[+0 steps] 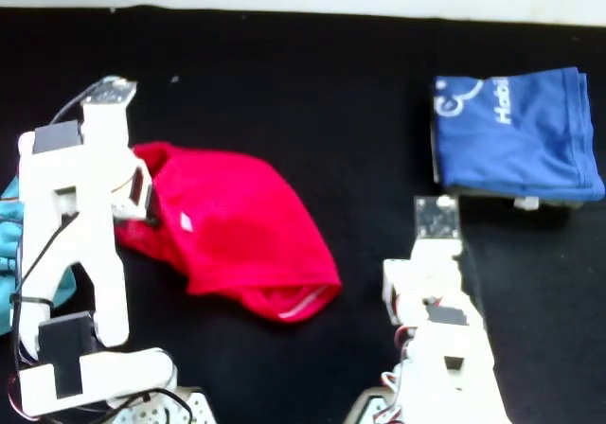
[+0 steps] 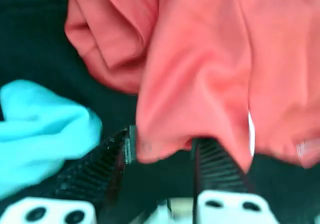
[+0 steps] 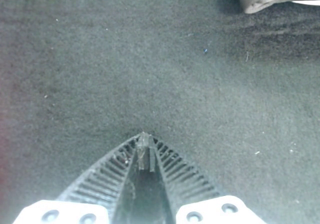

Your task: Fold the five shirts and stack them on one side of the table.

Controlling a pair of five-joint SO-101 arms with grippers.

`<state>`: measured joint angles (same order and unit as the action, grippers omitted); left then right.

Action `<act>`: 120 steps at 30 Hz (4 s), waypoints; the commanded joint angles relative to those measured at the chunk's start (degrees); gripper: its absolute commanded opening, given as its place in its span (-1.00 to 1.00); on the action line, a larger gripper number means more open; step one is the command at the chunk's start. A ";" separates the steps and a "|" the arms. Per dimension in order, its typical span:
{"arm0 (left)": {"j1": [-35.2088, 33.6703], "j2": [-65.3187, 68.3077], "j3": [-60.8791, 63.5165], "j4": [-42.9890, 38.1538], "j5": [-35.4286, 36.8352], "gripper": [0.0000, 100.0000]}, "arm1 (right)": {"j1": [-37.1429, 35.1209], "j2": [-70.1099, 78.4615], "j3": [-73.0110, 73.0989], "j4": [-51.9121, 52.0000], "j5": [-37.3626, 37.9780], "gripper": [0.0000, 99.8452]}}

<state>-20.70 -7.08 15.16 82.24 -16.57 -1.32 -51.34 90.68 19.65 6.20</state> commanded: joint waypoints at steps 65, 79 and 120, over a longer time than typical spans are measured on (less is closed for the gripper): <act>-19.21 -11.21 -16.48 16.62 -13.54 -0.98 | -11.30 5.14 -50.77 41.45 0.70 -0.98; -33.45 -11.30 -7.16 13.98 -20.66 -0.98 | -25.01 53.41 -101.67 55.34 -2.46 -0.98; -15.96 -11.82 -4.26 8.79 -12.13 -0.98 | -18.59 105.27 -182.55 81.45 -8.26 -0.99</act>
<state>-41.63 -16.66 18.07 91.30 -32.40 -25.49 56.70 -82.59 100.09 -1.63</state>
